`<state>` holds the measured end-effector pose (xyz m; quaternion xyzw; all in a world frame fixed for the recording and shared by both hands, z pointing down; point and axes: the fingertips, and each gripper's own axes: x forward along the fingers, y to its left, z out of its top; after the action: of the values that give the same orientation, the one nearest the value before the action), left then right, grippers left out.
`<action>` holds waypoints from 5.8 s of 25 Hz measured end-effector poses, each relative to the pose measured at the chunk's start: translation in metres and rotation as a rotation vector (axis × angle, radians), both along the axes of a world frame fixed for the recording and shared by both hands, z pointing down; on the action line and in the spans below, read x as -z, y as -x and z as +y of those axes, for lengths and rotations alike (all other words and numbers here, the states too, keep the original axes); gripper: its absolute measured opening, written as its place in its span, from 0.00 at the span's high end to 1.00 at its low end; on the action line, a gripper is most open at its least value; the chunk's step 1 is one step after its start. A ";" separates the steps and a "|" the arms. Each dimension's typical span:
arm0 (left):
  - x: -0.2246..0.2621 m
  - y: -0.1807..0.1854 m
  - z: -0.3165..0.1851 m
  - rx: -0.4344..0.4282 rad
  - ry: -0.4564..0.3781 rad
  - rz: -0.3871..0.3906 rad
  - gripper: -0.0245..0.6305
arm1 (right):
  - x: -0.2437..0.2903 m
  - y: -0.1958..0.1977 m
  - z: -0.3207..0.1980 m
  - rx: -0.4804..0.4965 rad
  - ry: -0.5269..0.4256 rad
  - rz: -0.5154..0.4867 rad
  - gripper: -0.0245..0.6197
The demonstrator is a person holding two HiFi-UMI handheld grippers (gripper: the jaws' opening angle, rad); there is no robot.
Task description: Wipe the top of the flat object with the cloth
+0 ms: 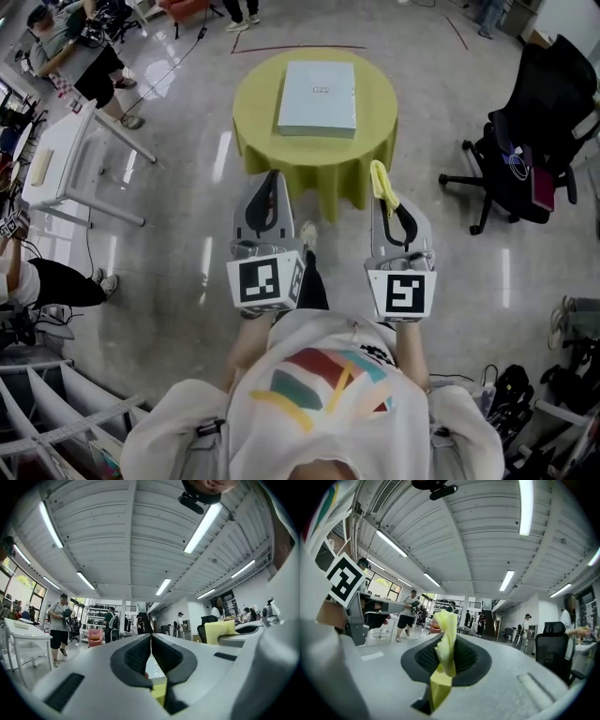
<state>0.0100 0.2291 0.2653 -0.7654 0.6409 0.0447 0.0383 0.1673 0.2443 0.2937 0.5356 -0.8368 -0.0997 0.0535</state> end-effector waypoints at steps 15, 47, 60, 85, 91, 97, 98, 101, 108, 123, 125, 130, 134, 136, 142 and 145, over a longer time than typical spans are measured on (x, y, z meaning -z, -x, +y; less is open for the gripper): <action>0.001 0.064 -0.226 -0.027 0.077 0.045 0.93 | 0.018 0.039 -0.209 -0.085 0.030 0.021 0.92; 0.002 0.057 -0.430 -0.007 0.146 0.057 0.93 | 0.030 0.040 -0.433 0.026 0.023 -0.038 0.92; -0.073 0.066 -0.441 -0.093 0.414 0.141 0.70 | 0.023 0.041 -0.434 0.056 0.042 -0.031 0.92; -0.287 0.075 -0.391 -0.093 1.065 0.222 0.75 | 0.003 0.045 -0.428 0.059 0.108 -0.017 0.91; -0.301 0.073 -0.384 -0.119 1.126 0.228 0.77 | 0.000 0.045 -0.427 0.056 0.116 -0.014 0.91; -0.304 0.071 -0.375 -0.122 1.143 0.243 0.77 | -0.002 0.046 -0.419 0.066 0.121 -0.006 0.91; -0.304 0.072 -0.375 -0.124 1.145 0.239 0.77 | -0.002 0.047 -0.418 0.067 0.122 -0.004 0.91; -0.308 0.078 -0.388 -0.137 1.155 0.224 0.77 | -0.006 0.056 -0.431 0.065 0.130 0.003 0.91; -0.307 0.072 -0.381 -0.136 1.166 0.186 0.77 | -0.003 0.049 -0.442 0.048 0.117 0.103 0.91; -0.308 0.072 -0.382 -0.129 1.203 0.163 0.77 | -0.182 0.043 -0.580 0.195 0.564 0.927 0.92; -0.307 0.071 -0.382 -0.133 1.204 0.182 0.77 | -0.199 0.042 -0.587 0.210 0.618 0.967 0.92; -0.312 0.071 -0.381 -0.145 1.221 0.193 0.77 | -0.226 0.046 -0.594 0.257 0.674 1.060 0.92; -0.308 0.069 -0.380 -0.147 1.221 0.213 0.77 | -0.241 0.049 -0.595 0.282 0.699 1.120 0.92; -0.309 0.069 -0.382 -0.151 1.224 0.214 0.77 | -0.246 0.051 -0.595 0.293 0.711 1.131 0.92; -0.312 0.070 -0.381 -0.163 1.234 0.213 0.77 | -0.266 0.056 -0.588 0.326 0.774 1.151 0.92; -0.311 0.069 -0.381 -0.167 1.235 0.221 0.77 | -0.270 0.056 -0.587 0.331 0.769 1.174 0.92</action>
<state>-0.0590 -0.1514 0.5764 -0.6847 0.4867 -0.2518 -0.4805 0.1118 -0.3424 0.5639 0.2031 -0.7160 -0.0763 0.6635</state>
